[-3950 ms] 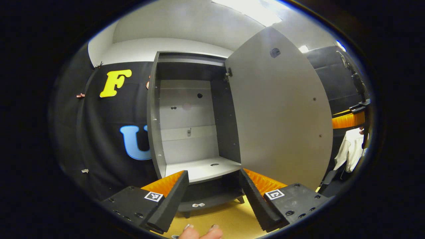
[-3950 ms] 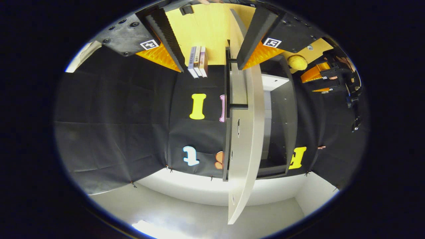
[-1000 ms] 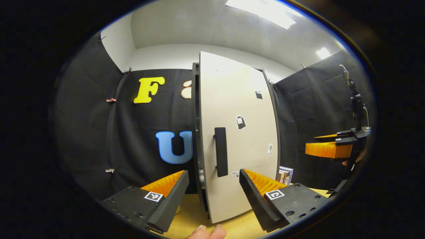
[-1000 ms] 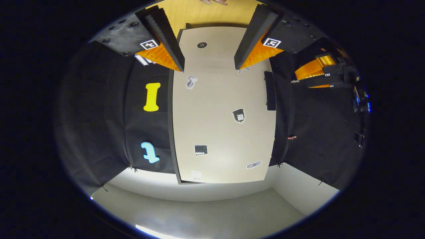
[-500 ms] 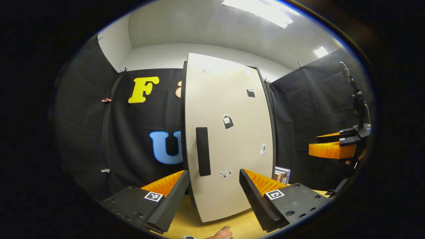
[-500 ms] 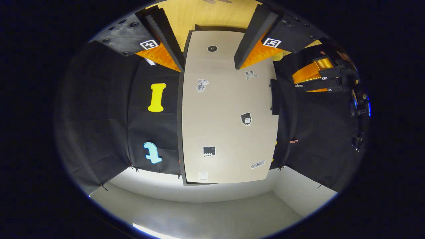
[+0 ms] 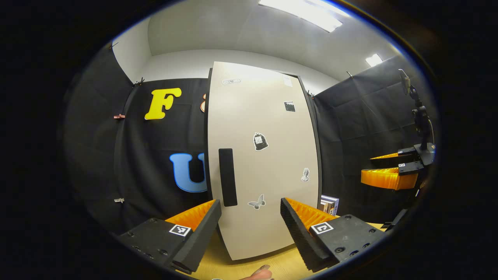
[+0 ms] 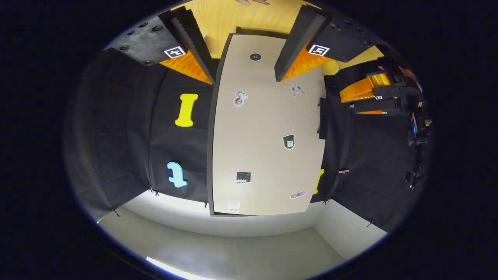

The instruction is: Open the cabinet door with the right hand, grasp the bottle in the cabinet with the left hand and place it on the coaster, then close the cabinet door with the right hand.

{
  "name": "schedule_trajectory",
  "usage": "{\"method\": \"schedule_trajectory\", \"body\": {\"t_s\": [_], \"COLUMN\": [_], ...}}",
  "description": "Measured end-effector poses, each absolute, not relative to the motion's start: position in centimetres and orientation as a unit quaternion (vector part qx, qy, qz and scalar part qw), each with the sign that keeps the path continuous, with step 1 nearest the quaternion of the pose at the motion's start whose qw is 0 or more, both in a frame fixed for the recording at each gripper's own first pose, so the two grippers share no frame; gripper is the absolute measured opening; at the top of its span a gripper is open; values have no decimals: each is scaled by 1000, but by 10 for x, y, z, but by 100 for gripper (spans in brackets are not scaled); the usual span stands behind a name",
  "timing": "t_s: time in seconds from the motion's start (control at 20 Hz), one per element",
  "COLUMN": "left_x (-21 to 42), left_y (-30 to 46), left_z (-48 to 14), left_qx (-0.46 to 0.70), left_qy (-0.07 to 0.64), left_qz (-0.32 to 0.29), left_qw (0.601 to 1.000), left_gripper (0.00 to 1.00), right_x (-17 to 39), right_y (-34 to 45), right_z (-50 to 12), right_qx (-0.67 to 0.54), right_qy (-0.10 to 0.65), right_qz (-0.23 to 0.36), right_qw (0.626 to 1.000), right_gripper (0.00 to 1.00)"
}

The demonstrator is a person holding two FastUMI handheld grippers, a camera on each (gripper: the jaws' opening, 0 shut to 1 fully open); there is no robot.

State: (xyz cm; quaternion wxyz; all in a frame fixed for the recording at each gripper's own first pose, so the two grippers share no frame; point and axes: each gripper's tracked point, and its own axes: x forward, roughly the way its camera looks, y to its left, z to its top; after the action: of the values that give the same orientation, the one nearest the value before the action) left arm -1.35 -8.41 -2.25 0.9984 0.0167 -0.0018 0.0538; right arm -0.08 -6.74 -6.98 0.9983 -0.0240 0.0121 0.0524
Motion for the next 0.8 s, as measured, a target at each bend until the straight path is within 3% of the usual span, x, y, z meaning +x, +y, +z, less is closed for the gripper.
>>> {"method": "schedule_trajectory", "body": {"t_s": [0.8], "left_x": [-11], "left_y": [-75], "left_z": [-28], "left_qx": [22], "left_qy": [7], "left_qz": [49], "left_qw": [999], "left_gripper": [96], "right_x": [9], "right_y": [-45], "right_z": [-86], "right_qx": [-23], "right_qy": [37], "right_qz": [90], "right_qw": [995], "right_gripper": [98]}}
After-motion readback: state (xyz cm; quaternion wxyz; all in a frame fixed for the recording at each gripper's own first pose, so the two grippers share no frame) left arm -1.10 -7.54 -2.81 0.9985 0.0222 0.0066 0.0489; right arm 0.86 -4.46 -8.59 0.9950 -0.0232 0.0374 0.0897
